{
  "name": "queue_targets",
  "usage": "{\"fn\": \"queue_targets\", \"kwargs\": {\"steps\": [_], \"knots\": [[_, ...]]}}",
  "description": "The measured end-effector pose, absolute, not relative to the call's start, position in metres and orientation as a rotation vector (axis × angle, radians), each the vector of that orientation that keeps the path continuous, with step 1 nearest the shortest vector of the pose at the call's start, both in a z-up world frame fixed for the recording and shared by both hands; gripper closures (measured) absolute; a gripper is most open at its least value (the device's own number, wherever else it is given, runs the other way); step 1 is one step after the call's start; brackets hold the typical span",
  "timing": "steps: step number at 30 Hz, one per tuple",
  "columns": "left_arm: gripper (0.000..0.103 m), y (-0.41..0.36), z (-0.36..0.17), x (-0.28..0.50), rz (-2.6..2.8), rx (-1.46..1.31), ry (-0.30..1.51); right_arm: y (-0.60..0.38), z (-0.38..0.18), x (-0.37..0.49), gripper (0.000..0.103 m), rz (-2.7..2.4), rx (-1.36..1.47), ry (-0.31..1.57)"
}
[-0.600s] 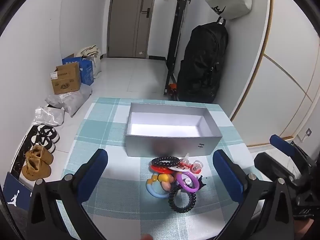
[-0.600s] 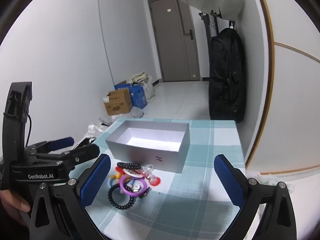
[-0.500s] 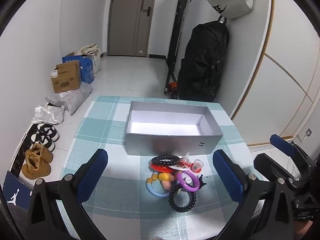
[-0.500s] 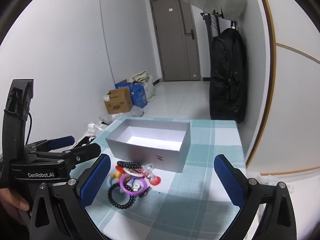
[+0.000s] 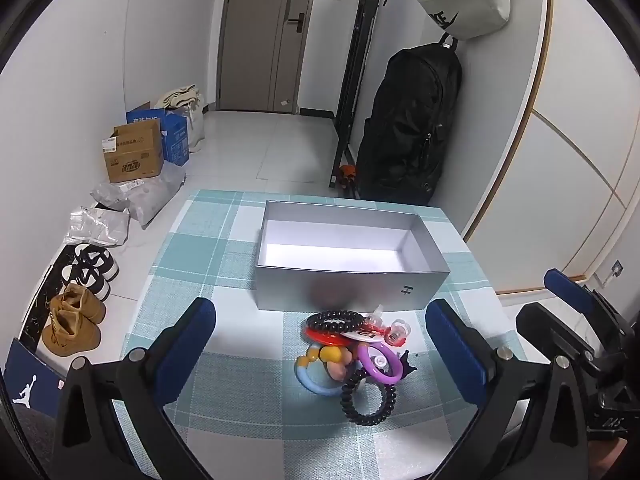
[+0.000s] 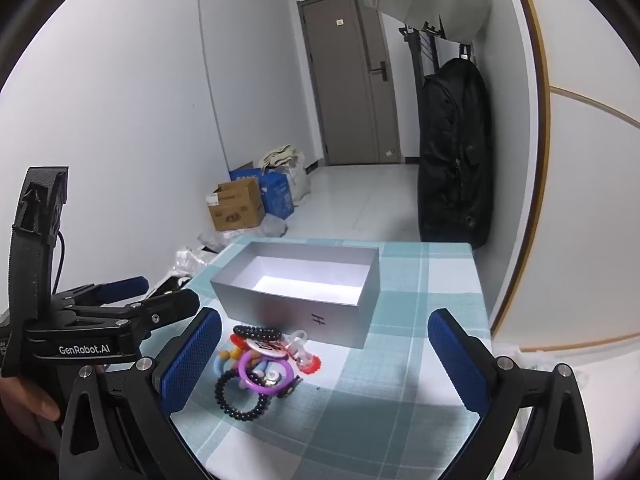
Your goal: Organize jewelry
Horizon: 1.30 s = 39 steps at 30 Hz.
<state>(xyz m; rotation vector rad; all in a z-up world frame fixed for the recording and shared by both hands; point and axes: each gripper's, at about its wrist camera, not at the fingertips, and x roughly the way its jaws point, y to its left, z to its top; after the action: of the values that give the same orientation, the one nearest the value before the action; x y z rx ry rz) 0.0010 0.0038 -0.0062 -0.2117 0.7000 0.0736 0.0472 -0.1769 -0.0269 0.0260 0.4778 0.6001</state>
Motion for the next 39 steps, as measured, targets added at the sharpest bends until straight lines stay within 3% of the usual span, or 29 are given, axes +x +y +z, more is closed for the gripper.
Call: {"fn": "queue_targets", "kwargs": {"steps": [39], "knots": [[0.001, -0.0045, -0.0012, -0.0063, 0.03, -0.2, 0.697, -0.1825, -0.022, 0.0442, 0.0, 0.585, 0.026, 0.475]]}}
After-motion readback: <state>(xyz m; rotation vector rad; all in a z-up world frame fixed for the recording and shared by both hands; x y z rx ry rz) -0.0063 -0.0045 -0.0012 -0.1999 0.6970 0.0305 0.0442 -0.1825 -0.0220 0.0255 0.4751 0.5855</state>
